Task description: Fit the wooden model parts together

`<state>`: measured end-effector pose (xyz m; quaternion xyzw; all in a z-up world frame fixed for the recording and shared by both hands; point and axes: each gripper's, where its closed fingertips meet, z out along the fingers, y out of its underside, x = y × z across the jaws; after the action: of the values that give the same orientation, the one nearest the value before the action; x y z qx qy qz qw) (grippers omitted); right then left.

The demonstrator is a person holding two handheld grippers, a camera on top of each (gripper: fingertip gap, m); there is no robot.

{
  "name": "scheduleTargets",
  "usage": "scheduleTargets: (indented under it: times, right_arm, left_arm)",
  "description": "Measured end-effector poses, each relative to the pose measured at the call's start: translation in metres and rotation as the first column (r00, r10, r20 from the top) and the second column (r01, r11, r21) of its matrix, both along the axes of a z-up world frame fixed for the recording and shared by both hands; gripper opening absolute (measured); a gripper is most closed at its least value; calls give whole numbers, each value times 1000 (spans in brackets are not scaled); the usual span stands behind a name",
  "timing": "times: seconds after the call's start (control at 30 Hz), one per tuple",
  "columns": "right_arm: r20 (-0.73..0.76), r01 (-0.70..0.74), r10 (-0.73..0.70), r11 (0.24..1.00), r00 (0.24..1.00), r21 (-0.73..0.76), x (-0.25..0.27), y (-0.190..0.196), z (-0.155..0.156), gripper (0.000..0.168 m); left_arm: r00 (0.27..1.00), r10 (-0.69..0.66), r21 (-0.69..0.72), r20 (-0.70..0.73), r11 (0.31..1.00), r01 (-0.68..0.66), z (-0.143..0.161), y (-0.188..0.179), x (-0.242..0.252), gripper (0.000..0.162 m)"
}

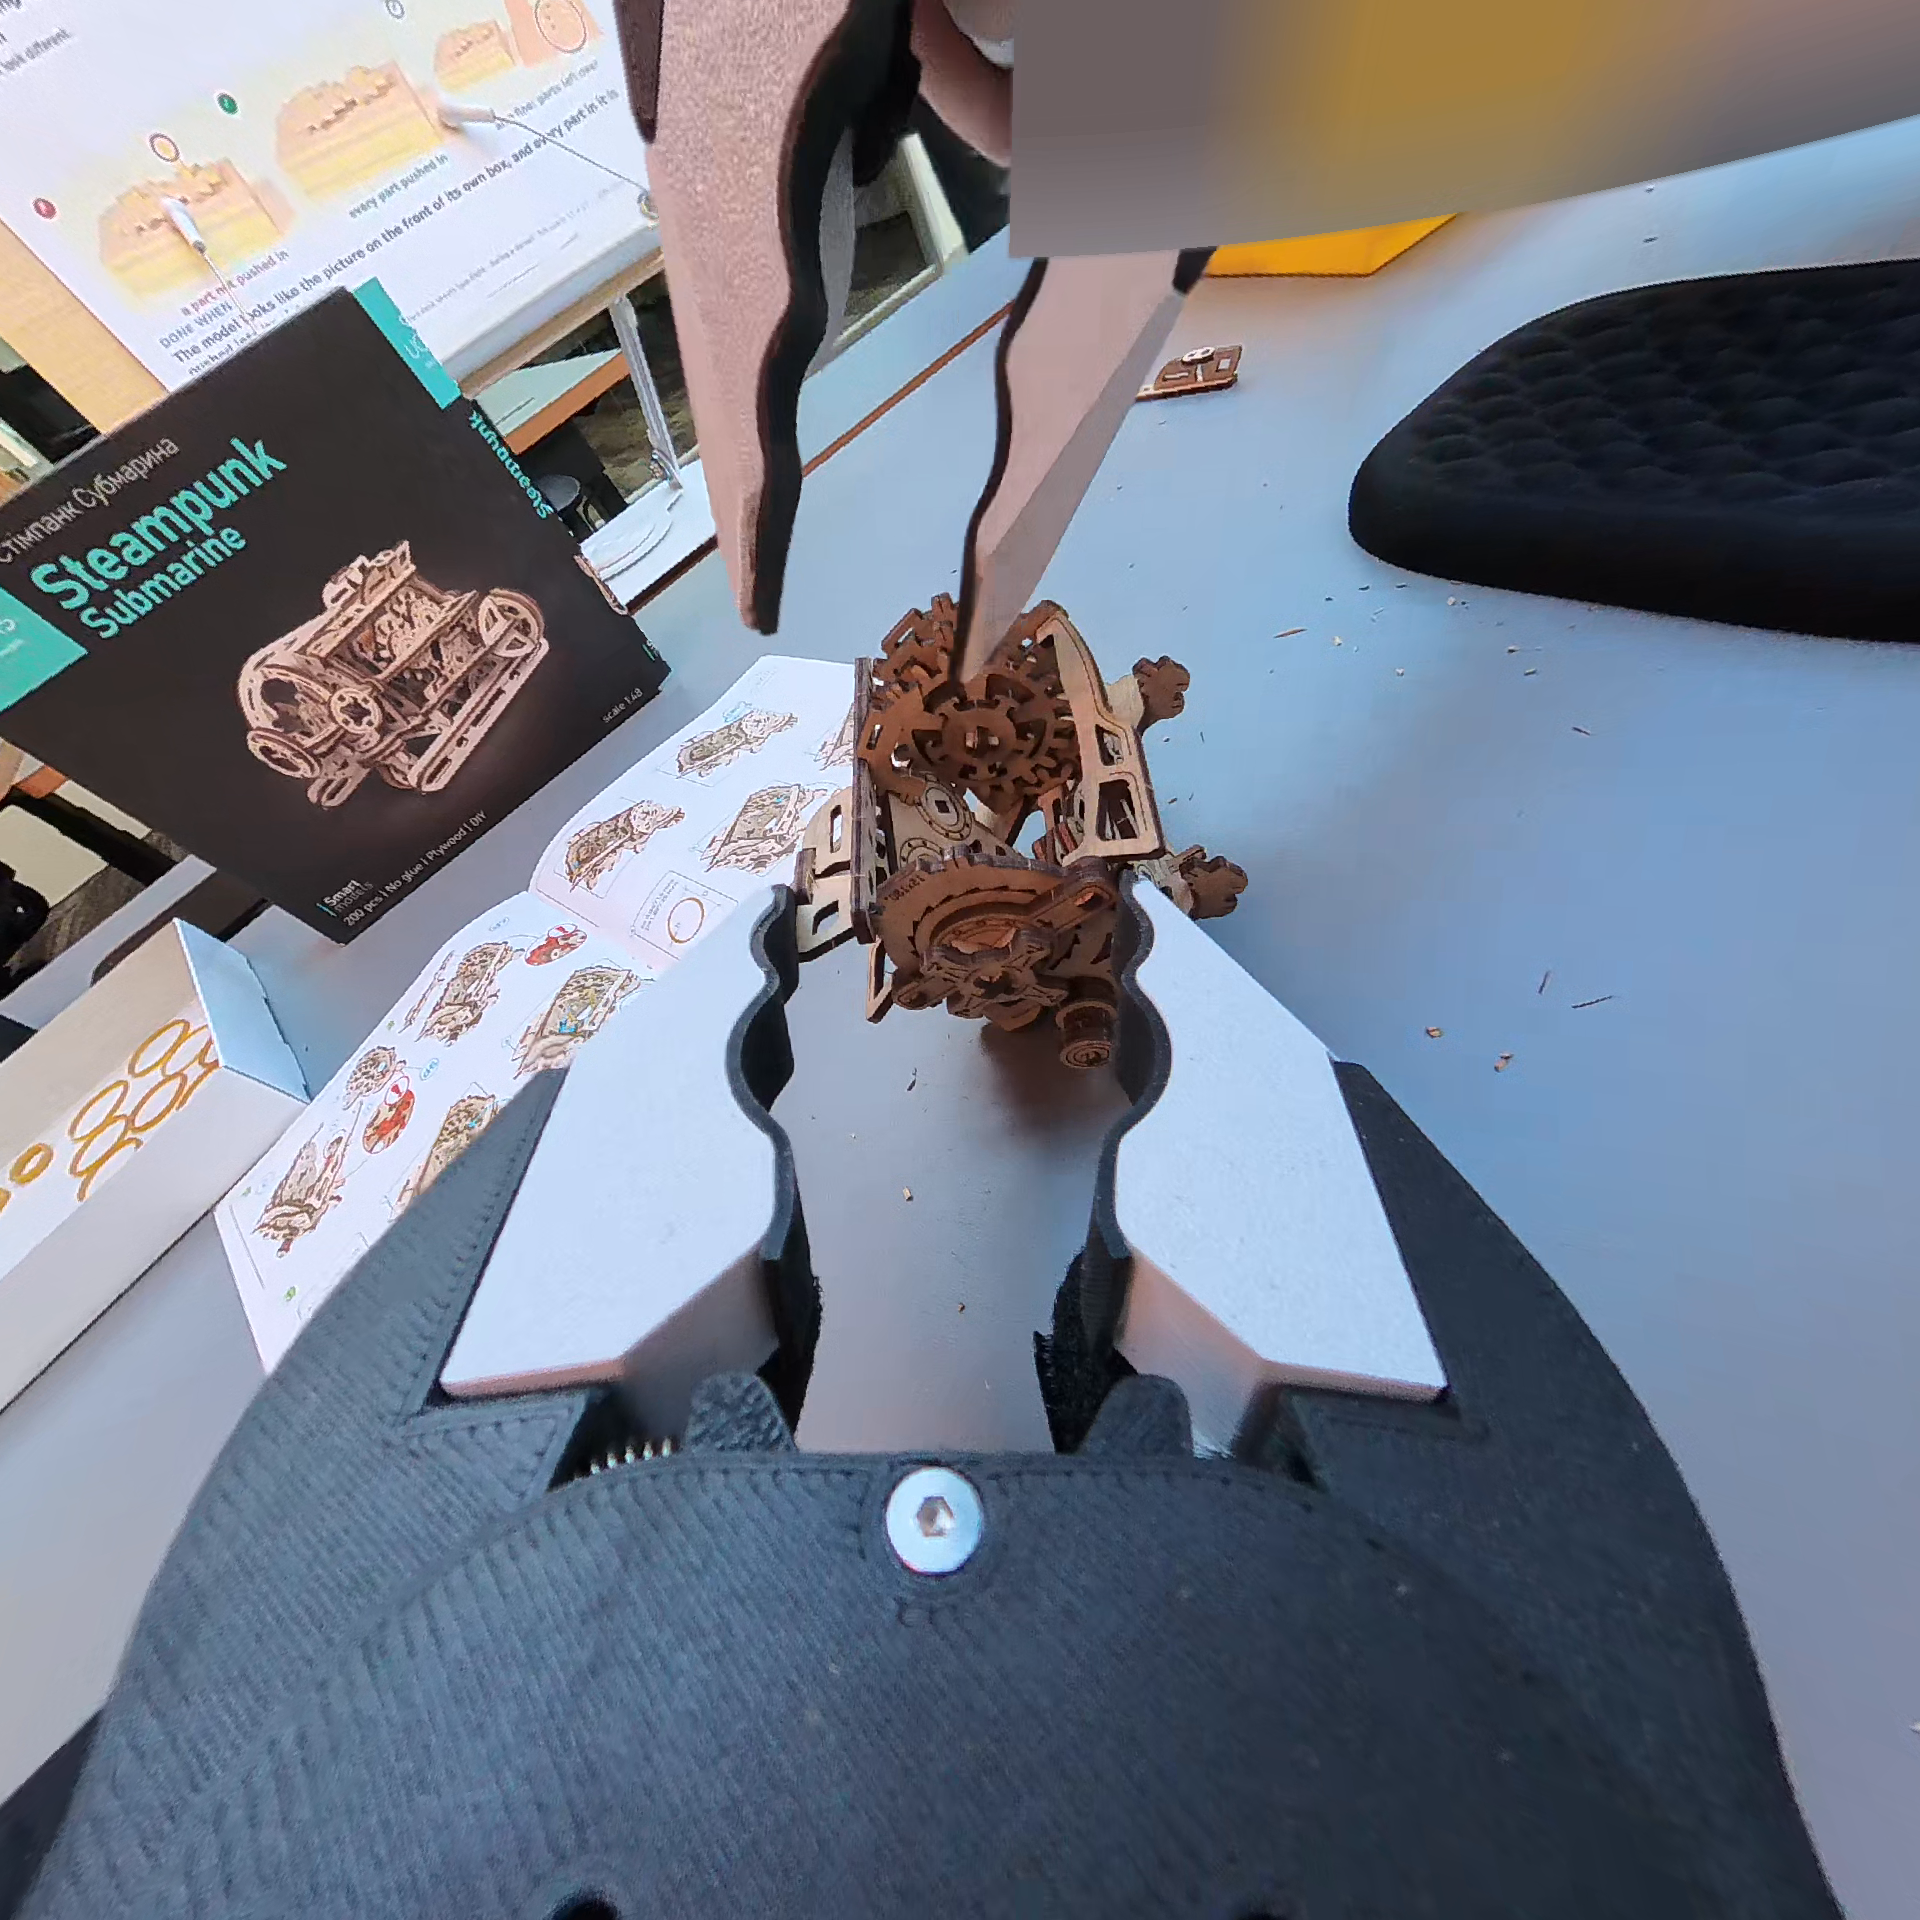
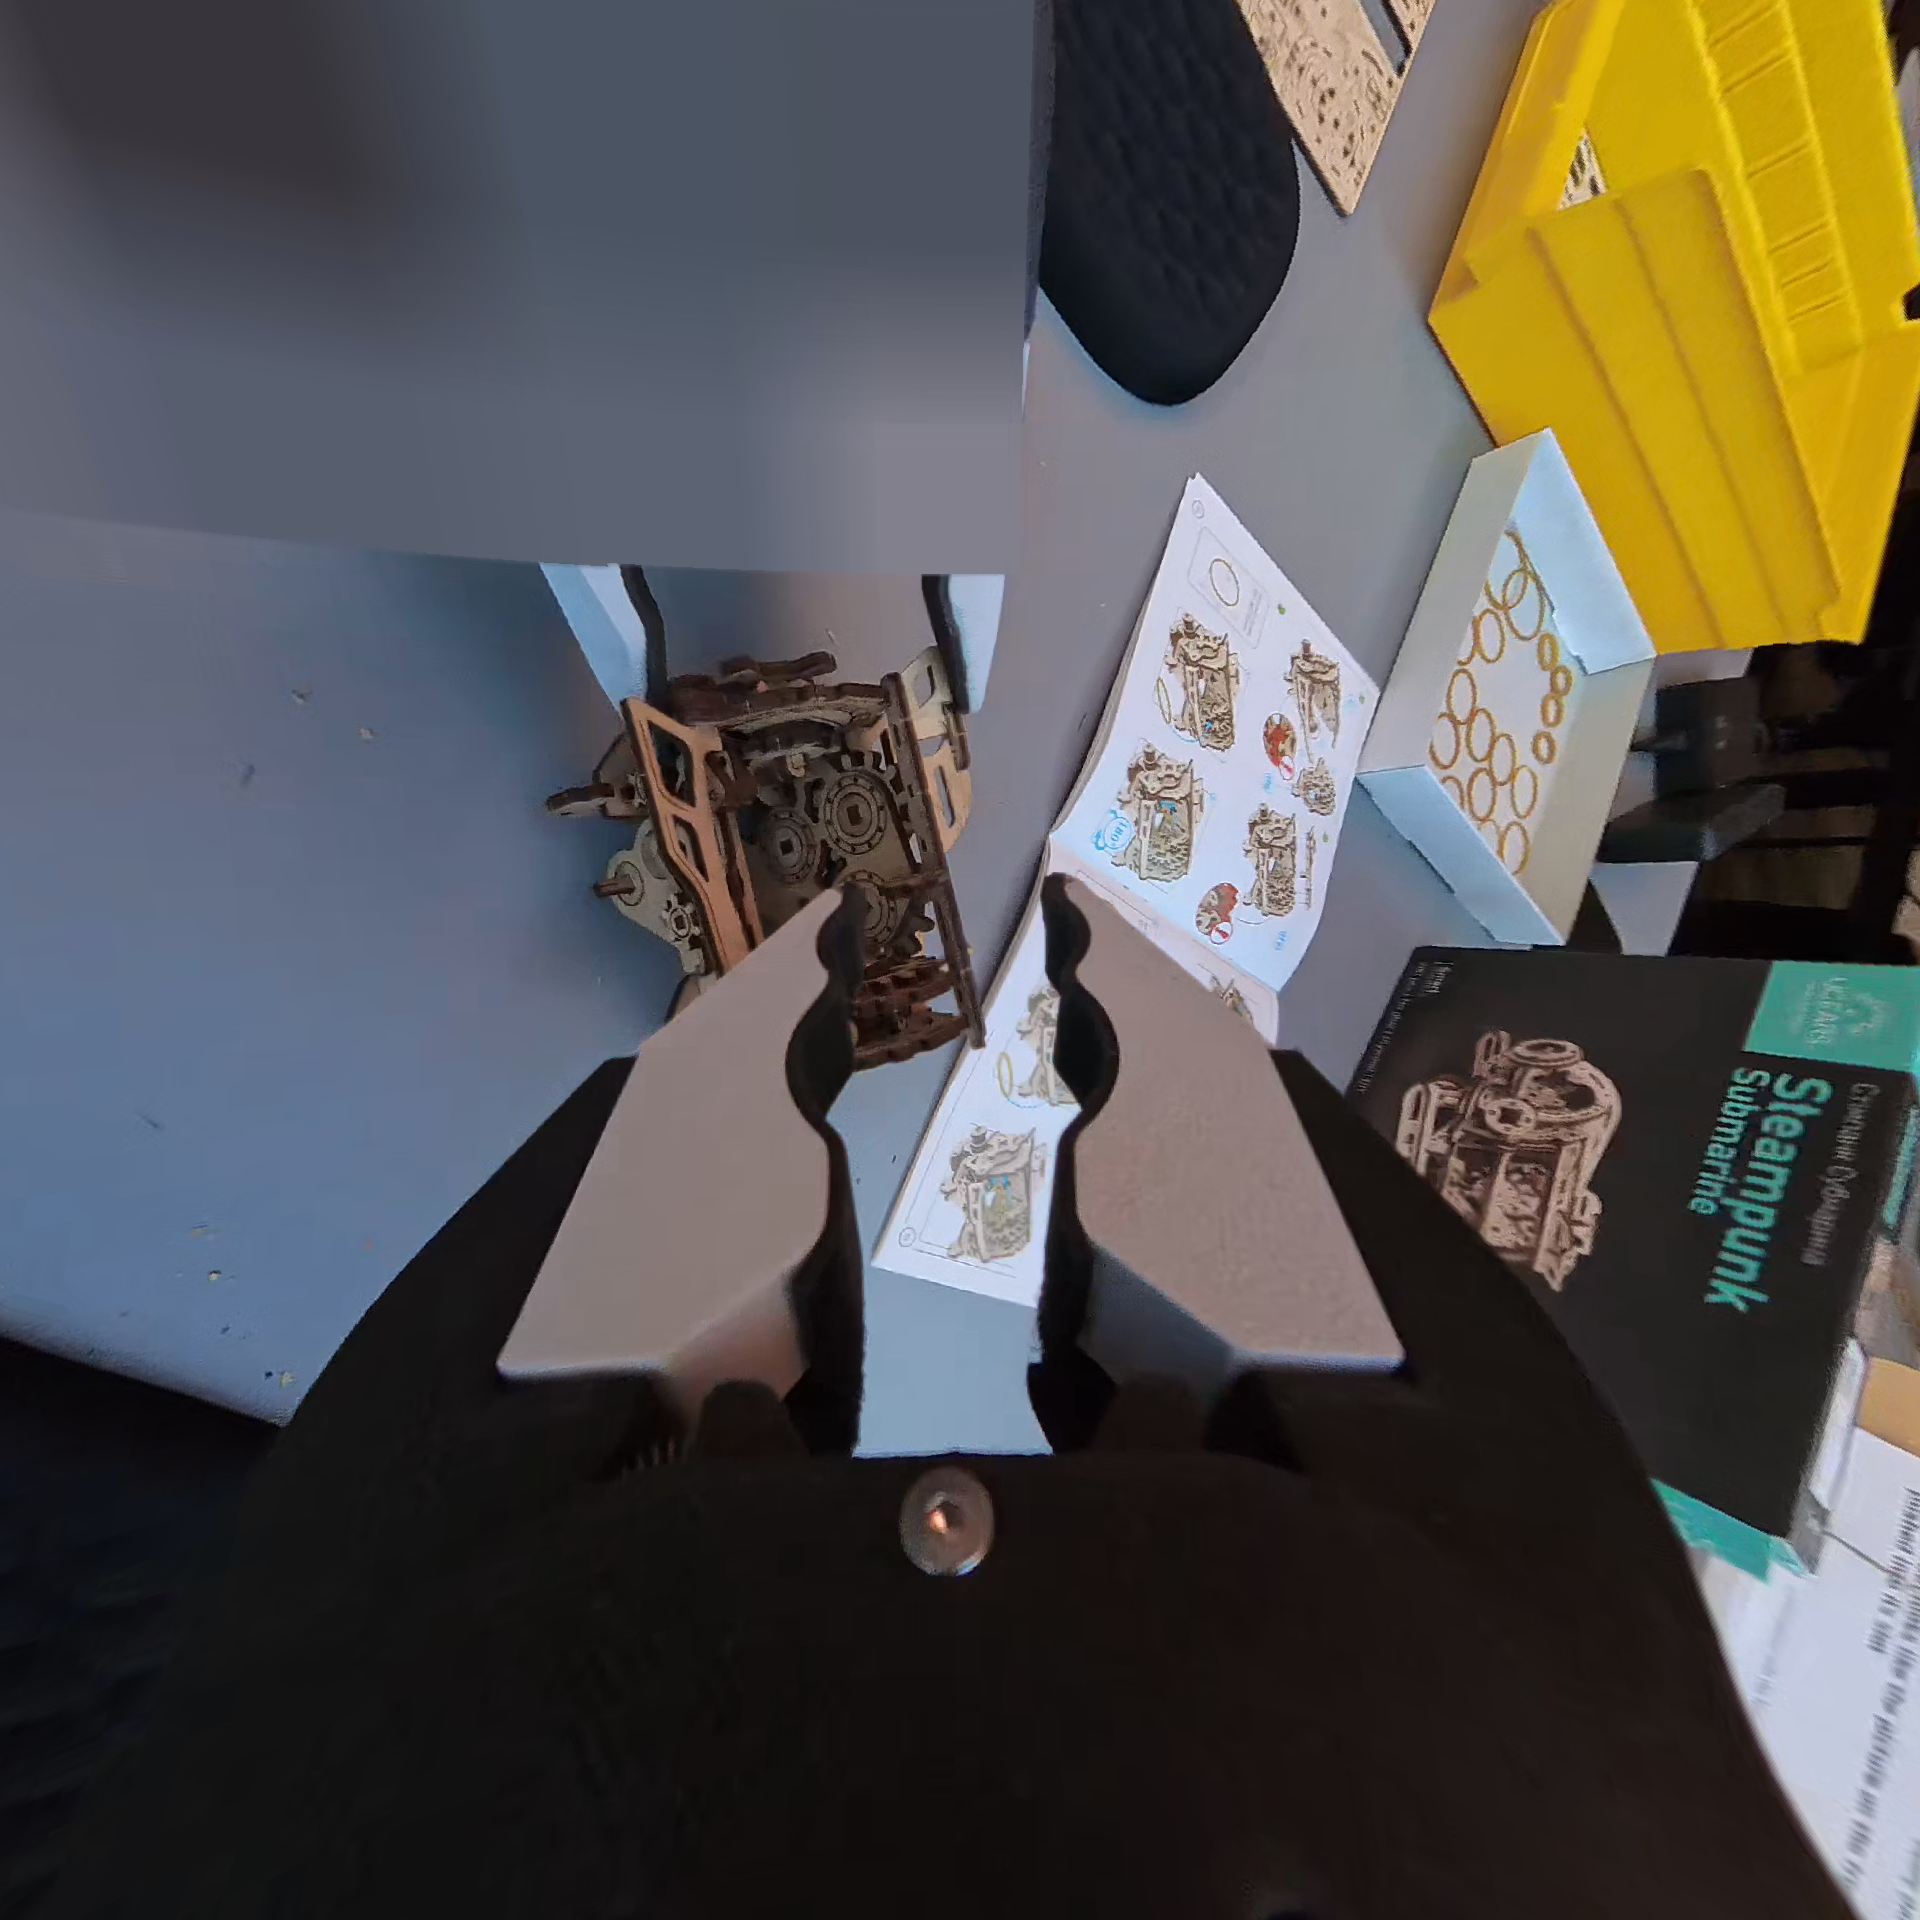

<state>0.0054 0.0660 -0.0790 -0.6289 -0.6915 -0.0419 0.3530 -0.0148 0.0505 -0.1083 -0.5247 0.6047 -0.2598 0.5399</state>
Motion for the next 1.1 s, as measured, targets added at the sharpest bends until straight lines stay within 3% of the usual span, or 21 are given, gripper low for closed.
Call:
scheduleTargets:
  times: [0.13, 0.2, 0.47, 0.77, 1.1]
  right_arm:
    - [148, -2, -6, 999, 989, 54, -4, 0, -16, 32]
    - [217, -10, -11, 995, 976, 96, -3, 3, -20, 23]
    - [315, 4, -35, 995, 948, 99, 1, 6, -25, 18]
    - [305, 72, -39, 993, 951, -98, 5, 5, -32, 22]
    - [313, 103, 27, 914, 949, -391, 3, 2, -34, 29]
  left_arm:
    - [1000, 6, 13, -17, 1000, -6, 0, -1, 1, 59]
    - [1000, 5, 23, -23, 1000, -4, 1, -1, 1, 59]
    - [999, -3, 33, -36, 999, 4, 1, -2, 3, 59]
    - [1000, -5, 48, -27, 999, 6, 2, -2, 4, 59]
    - [1000, -8, 61, -30, 998, 10, 2, -2, 4, 60]
